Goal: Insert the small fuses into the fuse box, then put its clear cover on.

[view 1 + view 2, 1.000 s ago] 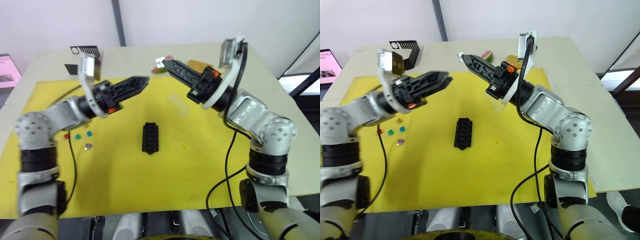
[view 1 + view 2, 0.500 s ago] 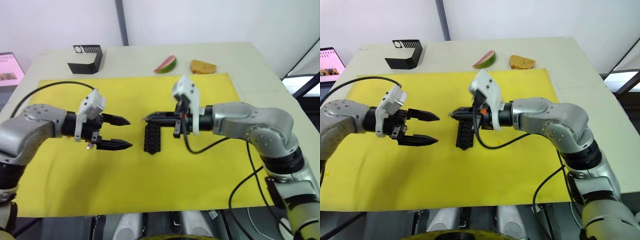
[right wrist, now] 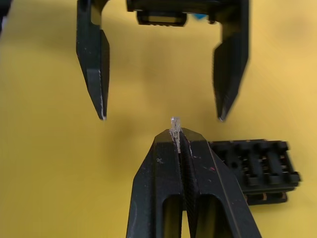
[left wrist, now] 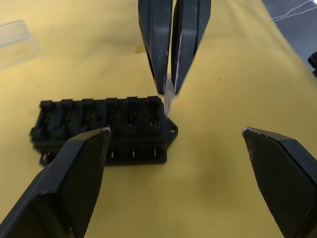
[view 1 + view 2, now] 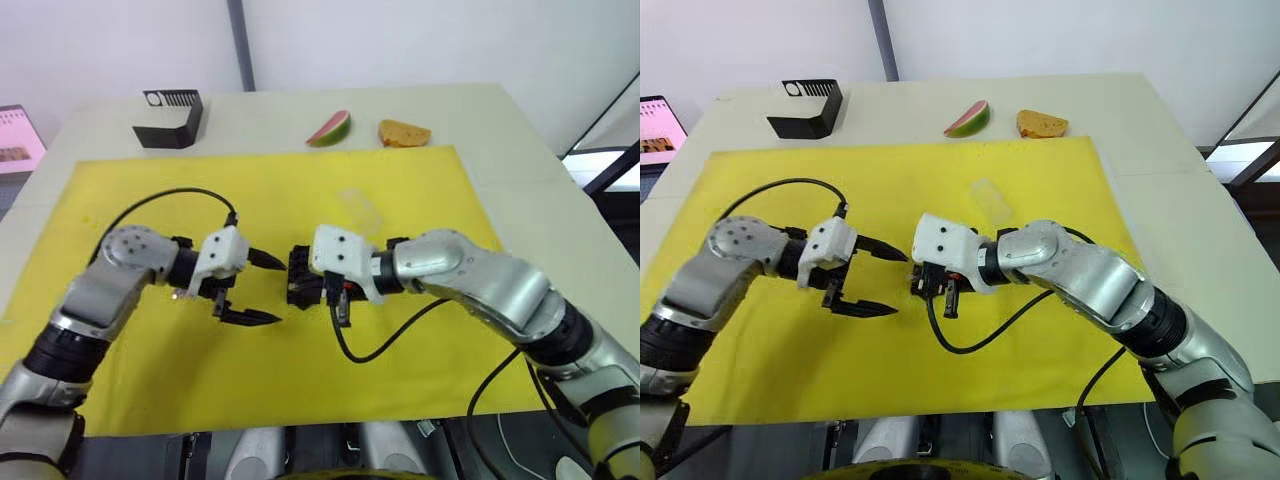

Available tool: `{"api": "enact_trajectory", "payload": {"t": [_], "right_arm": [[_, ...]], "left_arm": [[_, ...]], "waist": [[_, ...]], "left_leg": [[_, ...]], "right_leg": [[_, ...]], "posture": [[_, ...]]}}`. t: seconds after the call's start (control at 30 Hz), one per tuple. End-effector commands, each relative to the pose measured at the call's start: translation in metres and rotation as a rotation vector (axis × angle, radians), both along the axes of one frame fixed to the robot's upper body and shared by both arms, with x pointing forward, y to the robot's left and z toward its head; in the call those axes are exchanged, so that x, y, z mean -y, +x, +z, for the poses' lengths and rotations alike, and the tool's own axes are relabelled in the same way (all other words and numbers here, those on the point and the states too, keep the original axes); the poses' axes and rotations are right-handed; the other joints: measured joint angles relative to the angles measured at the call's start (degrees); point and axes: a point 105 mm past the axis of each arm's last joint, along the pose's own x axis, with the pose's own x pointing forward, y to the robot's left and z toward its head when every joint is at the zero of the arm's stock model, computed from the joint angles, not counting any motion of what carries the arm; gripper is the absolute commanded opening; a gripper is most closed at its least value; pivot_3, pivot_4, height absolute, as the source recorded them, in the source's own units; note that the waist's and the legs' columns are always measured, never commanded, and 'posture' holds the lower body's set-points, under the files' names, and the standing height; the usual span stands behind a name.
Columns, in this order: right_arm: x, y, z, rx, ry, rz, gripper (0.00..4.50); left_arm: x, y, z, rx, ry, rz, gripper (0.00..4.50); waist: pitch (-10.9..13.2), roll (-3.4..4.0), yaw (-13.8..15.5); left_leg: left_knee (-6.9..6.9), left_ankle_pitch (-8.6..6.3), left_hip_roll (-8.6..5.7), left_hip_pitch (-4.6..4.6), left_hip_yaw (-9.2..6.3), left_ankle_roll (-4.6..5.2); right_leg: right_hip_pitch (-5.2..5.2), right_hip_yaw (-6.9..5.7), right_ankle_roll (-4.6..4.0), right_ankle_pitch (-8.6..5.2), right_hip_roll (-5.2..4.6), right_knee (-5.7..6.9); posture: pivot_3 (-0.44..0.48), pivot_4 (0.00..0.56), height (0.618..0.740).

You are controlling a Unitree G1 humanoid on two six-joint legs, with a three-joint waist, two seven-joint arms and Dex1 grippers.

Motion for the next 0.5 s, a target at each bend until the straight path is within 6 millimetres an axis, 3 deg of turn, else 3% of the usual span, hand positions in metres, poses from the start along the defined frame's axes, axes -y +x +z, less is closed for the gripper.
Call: {"api": "enact_trajectory", "payload": {"t": [0.03,0.13,0.5], "right_arm": [[-0.002,-0.003,0.005,0.075,-0.011,0.044,0.0],[0.0,-0.004,0.004,0.063,-0.011,0.035,0.0],[-0.003,0.003,0.005,0.098,-0.03,0.044,0.0]], "left_arm": [[0.001,0.001,0.004,0.047,-0.006,-0.009,4.47],[-0.001,-0.005,0.0,0.009,0.008,-0.03,4.47],[-0.001,0.017,-0.002,0.083,0.007,0.032,4.47]], "waist": [[0.0,0.0,0.0],[0.0,0.0,-0.13],[-0.01,-0.01,-0.12]], "left_leg": [[0.01,0.0,0.0,0.01,0.0,0.0],[0.02,0.0,0.0,0.03,0.0,0.0],[0.05,0.01,0.0,0.08,0.0,-0.02]], "right_leg": [[0.0,0.0,0.0,0.0,0.0,0.02],[0.0,0.0,0.0,0.0,0.0,0.05],[0.03,-0.01,0.0,0.0,0.01,0.12]], "posture": [[0.0,0.15,0.74],[0.0,0.15,0.74],[0.0,0.15,0.74]]}}
